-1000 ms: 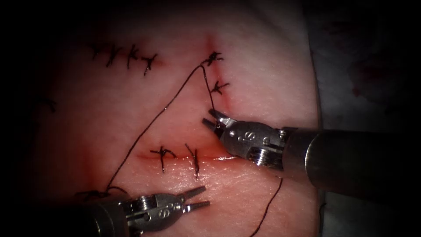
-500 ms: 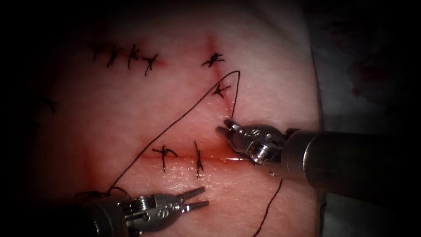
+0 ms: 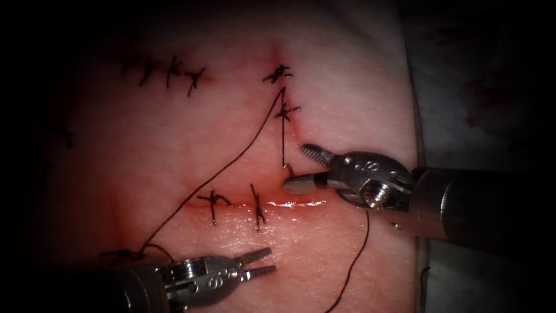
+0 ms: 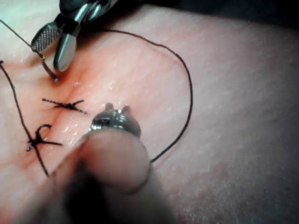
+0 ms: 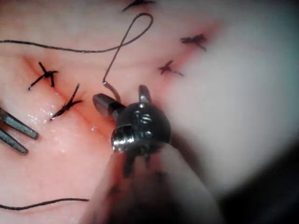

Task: Wound Closure
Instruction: Throw the needle through the top of the incision with the right needle driver.

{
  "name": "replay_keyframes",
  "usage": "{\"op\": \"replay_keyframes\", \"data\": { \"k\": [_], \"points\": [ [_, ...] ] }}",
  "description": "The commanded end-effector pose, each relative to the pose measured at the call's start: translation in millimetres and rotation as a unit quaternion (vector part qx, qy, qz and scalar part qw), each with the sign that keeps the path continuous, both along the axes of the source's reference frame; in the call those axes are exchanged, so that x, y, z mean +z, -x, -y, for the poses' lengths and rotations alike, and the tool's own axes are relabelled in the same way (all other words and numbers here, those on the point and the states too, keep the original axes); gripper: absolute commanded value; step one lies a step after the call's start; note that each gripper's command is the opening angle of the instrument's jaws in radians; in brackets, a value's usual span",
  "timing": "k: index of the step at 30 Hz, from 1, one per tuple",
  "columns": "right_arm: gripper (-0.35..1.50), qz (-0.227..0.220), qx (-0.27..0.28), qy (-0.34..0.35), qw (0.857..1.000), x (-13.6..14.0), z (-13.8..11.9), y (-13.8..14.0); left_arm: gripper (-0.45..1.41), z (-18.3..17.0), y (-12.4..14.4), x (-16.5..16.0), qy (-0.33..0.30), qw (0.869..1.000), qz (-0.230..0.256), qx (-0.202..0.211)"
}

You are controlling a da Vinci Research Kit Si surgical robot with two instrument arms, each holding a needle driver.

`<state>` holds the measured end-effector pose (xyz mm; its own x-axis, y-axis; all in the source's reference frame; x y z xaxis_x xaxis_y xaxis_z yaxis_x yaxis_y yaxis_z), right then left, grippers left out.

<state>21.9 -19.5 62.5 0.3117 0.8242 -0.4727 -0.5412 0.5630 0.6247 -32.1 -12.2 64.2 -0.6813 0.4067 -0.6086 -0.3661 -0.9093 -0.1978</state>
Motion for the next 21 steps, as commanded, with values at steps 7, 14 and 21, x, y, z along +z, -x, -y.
{"op": "replay_keyframes", "data": {
  "k": [7, 14, 21],
  "points": [
    [1.48, -0.084, -0.055, 0.121, 0.988, 1.6, -0.4, 2.8, -0.16, 0.0, 0.9, 0.7, 0.002, 1.000, 0.000, 0.001],
    [1.36, -0.051, -0.052, 0.161, 0.984, 1.4, 0.8, -1.7, -0.20, -0.2, 1.1, 0.7, 0.002, 1.000, 0.002, 0.004],
    [1.11, -0.047, -0.033, 0.164, 0.985, 1.5, -0.5, -3.0, -0.21, -1.4, 2.3, 1.7, 0.002, 1.000, 0.006, 0.005]
  ]
}}
